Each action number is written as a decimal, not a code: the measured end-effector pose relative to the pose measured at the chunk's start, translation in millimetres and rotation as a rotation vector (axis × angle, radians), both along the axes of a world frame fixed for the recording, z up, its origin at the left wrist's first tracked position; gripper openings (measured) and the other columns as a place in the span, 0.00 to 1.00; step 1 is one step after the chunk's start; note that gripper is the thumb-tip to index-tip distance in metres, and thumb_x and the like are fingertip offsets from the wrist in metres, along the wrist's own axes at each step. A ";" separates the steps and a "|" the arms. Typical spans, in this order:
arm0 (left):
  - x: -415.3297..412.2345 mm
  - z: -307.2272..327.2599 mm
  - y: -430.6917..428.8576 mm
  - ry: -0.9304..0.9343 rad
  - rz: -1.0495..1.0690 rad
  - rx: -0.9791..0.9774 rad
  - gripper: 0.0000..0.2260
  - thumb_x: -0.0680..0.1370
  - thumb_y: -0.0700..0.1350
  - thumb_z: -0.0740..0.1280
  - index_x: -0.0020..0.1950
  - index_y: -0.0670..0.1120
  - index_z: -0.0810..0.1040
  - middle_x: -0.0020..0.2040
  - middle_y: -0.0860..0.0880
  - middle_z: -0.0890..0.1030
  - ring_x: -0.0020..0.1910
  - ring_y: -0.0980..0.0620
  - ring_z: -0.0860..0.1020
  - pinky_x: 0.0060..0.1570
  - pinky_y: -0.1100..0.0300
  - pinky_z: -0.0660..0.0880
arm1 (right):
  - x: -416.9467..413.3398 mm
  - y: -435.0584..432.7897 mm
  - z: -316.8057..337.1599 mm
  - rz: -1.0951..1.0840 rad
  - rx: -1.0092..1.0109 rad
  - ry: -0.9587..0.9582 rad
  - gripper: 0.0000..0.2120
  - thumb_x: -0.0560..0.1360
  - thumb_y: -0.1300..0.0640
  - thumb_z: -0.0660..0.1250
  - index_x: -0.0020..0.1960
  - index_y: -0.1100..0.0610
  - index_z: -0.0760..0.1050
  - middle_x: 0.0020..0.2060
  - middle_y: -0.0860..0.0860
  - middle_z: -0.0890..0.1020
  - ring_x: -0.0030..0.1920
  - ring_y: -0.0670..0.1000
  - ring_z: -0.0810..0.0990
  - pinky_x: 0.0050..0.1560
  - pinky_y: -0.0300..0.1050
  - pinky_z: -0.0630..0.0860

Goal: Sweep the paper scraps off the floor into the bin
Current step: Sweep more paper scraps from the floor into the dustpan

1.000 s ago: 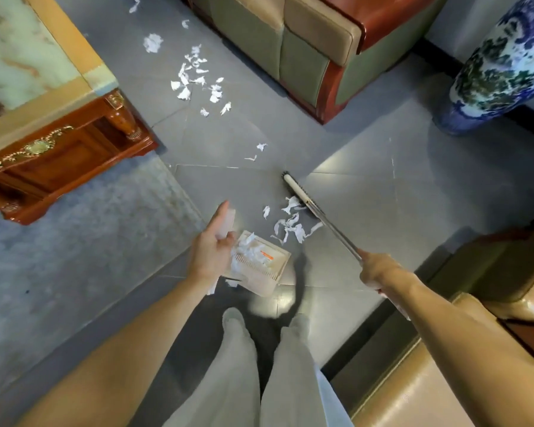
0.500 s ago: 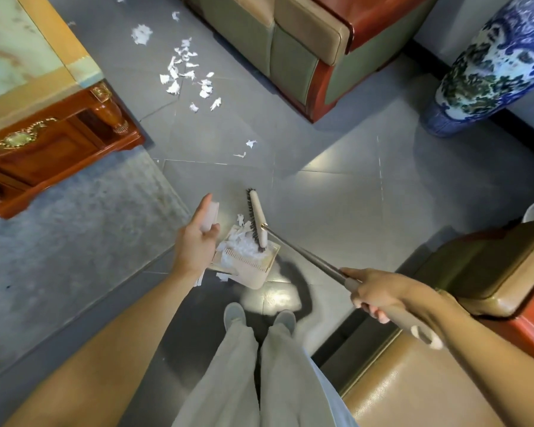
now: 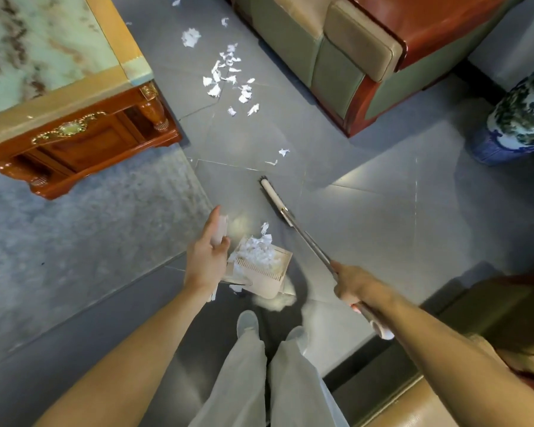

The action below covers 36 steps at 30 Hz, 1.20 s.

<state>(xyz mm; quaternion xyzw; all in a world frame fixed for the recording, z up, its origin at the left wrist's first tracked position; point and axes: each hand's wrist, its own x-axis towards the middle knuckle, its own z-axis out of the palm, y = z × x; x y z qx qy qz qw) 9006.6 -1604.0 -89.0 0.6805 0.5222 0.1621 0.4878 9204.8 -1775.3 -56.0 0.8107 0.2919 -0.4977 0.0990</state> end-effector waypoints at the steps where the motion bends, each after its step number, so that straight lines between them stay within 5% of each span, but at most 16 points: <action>1: 2.1 2.6 2.8 -0.013 -0.005 -0.004 0.25 0.80 0.39 0.62 0.74 0.58 0.62 0.62 0.29 0.70 0.57 0.27 0.72 0.55 0.35 0.73 | -6.3 3.9 0.7 0.007 -0.011 0.056 0.31 0.77 0.63 0.63 0.76 0.50 0.57 0.56 0.55 0.77 0.45 0.51 0.79 0.41 0.41 0.78; 4: 11.9 8.2 10.4 -0.014 -0.017 0.024 0.25 0.80 0.39 0.63 0.75 0.55 0.62 0.69 0.42 0.73 0.58 0.39 0.77 0.57 0.42 0.74 | -16.2 6.2 6.1 0.091 -0.072 0.150 0.34 0.76 0.65 0.62 0.77 0.48 0.56 0.49 0.51 0.75 0.38 0.47 0.76 0.33 0.36 0.73; 9: 14.2 12.9 21.9 -0.014 -0.041 0.046 0.26 0.79 0.38 0.64 0.75 0.53 0.62 0.68 0.45 0.74 0.59 0.36 0.76 0.60 0.48 0.74 | -15.2 -1.9 31.1 0.075 -0.086 0.124 0.34 0.78 0.65 0.61 0.76 0.40 0.56 0.49 0.48 0.76 0.35 0.46 0.78 0.27 0.34 0.73; 14: 22.1 20.0 46.6 -0.028 -0.033 0.057 0.25 0.80 0.39 0.63 0.75 0.54 0.63 0.69 0.47 0.73 0.63 0.42 0.75 0.61 0.48 0.74 | -1.9 17.7 56.0 0.065 -0.017 0.087 0.34 0.79 0.64 0.61 0.76 0.39 0.54 0.52 0.47 0.74 0.37 0.47 0.79 0.32 0.34 0.75; 19: 58.2 21.4 85.0 -0.123 -0.004 0.010 0.27 0.80 0.37 0.62 0.75 0.56 0.62 0.69 0.59 0.67 0.71 0.51 0.67 0.69 0.51 0.66 | 50.5 59.8 57.9 -0.038 0.051 0.048 0.33 0.77 0.63 0.62 0.75 0.38 0.57 0.48 0.50 0.78 0.36 0.49 0.80 0.30 0.38 0.77; 26: 152.3 14.8 144.7 -0.034 0.074 0.042 0.28 0.81 0.40 0.62 0.72 0.66 0.59 0.71 0.51 0.70 0.61 0.48 0.76 0.61 0.47 0.75 | 187.4 136.8 45.1 -0.055 0.142 0.031 0.31 0.74 0.67 0.56 0.72 0.44 0.63 0.30 0.54 0.75 0.23 0.49 0.73 0.25 0.38 0.72; 33: 240.9 14.5 193.9 0.059 0.163 0.040 0.26 0.81 0.42 0.61 0.74 0.63 0.59 0.69 0.47 0.72 0.60 0.44 0.76 0.60 0.46 0.75 | 307.2 223.6 24.8 0.061 0.130 -0.075 0.26 0.74 0.68 0.57 0.69 0.50 0.68 0.34 0.54 0.76 0.25 0.50 0.74 0.18 0.34 0.65; 36: 270.1 14.0 222.6 0.110 0.187 0.023 0.26 0.81 0.43 0.61 0.73 0.65 0.59 0.67 0.43 0.74 0.53 0.42 0.79 0.54 0.44 0.78 | 339.6 256.9 11.4 0.125 0.089 -0.118 0.28 0.74 0.69 0.59 0.72 0.53 0.66 0.44 0.56 0.80 0.32 0.53 0.79 0.21 0.39 0.71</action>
